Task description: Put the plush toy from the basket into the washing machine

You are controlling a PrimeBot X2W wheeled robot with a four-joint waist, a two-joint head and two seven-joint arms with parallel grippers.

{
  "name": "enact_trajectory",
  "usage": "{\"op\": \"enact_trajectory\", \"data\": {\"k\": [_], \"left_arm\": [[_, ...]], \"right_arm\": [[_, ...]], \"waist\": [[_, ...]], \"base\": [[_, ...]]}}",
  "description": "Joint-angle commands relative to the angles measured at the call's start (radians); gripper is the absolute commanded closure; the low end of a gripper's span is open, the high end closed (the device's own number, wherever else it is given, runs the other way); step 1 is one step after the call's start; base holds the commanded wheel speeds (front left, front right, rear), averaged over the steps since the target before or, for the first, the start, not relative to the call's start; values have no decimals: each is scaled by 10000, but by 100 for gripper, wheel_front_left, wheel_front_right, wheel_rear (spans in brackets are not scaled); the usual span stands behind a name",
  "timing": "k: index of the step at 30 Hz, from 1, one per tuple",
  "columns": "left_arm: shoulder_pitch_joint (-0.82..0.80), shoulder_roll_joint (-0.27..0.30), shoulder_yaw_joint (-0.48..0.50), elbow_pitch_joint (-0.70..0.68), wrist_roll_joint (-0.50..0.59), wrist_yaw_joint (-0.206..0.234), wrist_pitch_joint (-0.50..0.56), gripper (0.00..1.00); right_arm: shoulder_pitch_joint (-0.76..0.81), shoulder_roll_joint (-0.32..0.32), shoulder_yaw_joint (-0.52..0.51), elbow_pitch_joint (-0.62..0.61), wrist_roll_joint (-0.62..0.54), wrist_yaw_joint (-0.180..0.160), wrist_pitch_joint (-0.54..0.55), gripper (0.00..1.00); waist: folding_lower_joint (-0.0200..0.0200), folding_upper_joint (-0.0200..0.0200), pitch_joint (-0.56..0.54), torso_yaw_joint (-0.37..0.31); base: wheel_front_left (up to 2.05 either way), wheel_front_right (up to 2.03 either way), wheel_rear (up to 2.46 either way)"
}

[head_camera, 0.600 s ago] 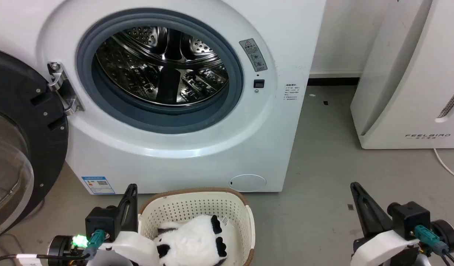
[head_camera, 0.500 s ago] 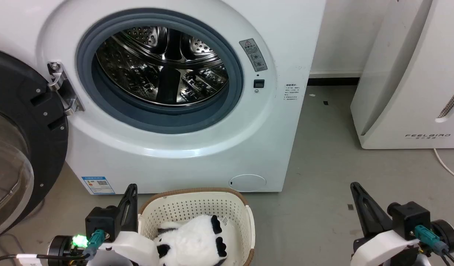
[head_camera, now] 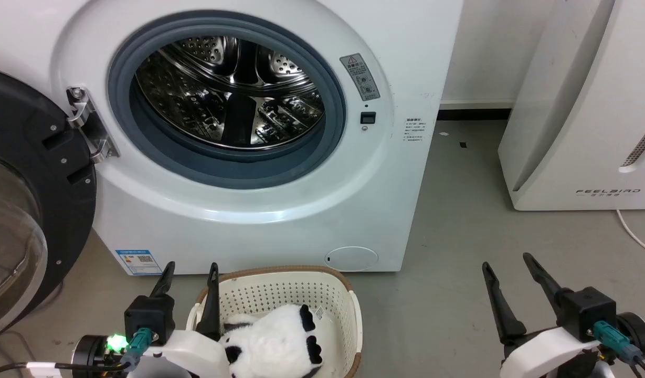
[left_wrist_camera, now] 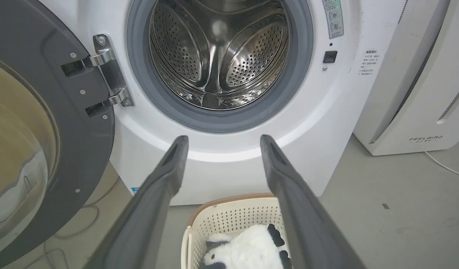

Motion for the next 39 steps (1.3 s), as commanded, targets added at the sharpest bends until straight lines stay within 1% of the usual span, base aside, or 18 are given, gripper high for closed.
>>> {"op": "enact_trajectory", "data": {"k": [1,20,32,39], "left_arm": [[-4,0,-15,57,-78,49,-110,0],[-159,0,-261,547,-420,124,-507,0],[-563,2,-422,1554,-623,158,-758,0],[-1029,92,-475,2178,-679,86,-926,0]], "right_arm": [[34,0,-56,-36,23,-1,-105,0],[-3,0,-194,-273,75,-2,-500,0],[-127,0,-234,-407,235,-3,-749,0],[-285,0,-152,-570,298,-4,-916,0]], "waist": [[1,-1,7,-4],[1,-1,371,-126],[1,-1,831,-366],[1,-1,1425,-582]], "base": [[0,0,0],[0,0,0],[0,0,0],[0,0,0]]}}
